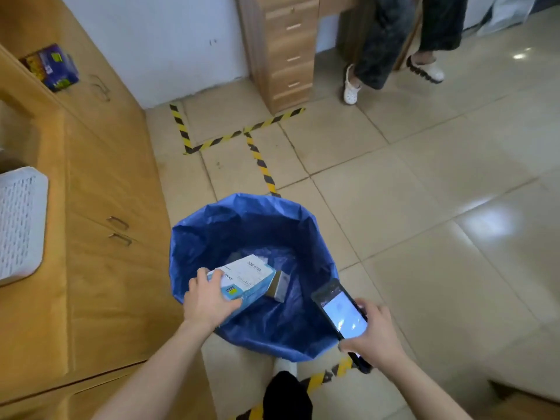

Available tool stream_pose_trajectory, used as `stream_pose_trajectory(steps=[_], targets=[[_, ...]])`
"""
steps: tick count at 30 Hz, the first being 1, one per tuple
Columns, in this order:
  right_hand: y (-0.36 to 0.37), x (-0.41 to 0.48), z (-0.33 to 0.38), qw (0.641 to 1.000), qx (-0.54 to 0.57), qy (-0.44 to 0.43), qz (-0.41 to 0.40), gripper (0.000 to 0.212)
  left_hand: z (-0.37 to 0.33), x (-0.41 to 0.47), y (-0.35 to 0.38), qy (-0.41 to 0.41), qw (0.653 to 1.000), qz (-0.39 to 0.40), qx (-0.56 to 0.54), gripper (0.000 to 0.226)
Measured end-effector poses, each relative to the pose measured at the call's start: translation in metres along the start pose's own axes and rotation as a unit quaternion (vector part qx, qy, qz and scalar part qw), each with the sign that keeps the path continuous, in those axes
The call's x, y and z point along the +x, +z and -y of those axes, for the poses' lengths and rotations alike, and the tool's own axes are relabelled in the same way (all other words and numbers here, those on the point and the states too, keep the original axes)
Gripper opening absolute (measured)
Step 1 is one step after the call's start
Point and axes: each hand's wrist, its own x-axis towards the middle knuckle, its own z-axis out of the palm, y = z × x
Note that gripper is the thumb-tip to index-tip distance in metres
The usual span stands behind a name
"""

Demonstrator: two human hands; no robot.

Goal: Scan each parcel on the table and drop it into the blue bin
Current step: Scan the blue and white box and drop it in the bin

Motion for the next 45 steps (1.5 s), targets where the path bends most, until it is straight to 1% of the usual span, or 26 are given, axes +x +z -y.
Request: stream_pose_trajectory(steps=[5,10,14,18,25,28,32,38,41,45], targets=[[0.057,0.059,0.024,0.999,0.011,0.024,0.021,0.088,0.014,0.062,0.041,0.031,0.997,0.041,0.053,0.077],[0.11,0.116,0.022,0.998,-0.01,0.057,0.041,0.093,0.037,0.107,0.097,0.042,0.986,0.114,0.116,0.077],[0.146,0.155,0.01,0.994,-0.035,0.072,0.073,0.094,0.054,0.136,0.138,0.032,0.971,0.175,0.159,0.083],[0.177,0.19,-0.001,0.988,-0.075,0.096,0.095,0.092,0.064,0.164,0.176,0.023,0.957,0.217,0.193,0.086],[0.227,0.248,-0.027,0.982,-0.106,0.103,0.115,0.094,0.074,0.196,0.248,-0.02,0.94,0.285,0.184,0.09],[0.246,0.269,-0.041,0.982,-0.117,0.097,0.116,0.091,0.075,0.204,0.274,-0.035,0.938,0.301,0.168,0.091],[0.265,0.292,-0.057,0.977,-0.133,0.103,0.13,0.097,0.075,0.215,0.302,-0.061,0.942,0.3,0.137,0.091],[0.28,0.307,-0.072,0.974,-0.144,0.112,0.133,0.097,0.072,0.221,0.325,-0.094,0.939,0.314,0.101,0.102],[0.277,0.304,-0.072,0.974,-0.144,0.116,0.133,0.096,0.071,0.218,0.322,-0.086,0.932,0.332,0.118,0.103],[0.269,0.293,-0.068,0.974,-0.145,0.117,0.13,0.096,0.068,0.212,0.307,-0.059,0.935,0.321,0.141,0.094]])
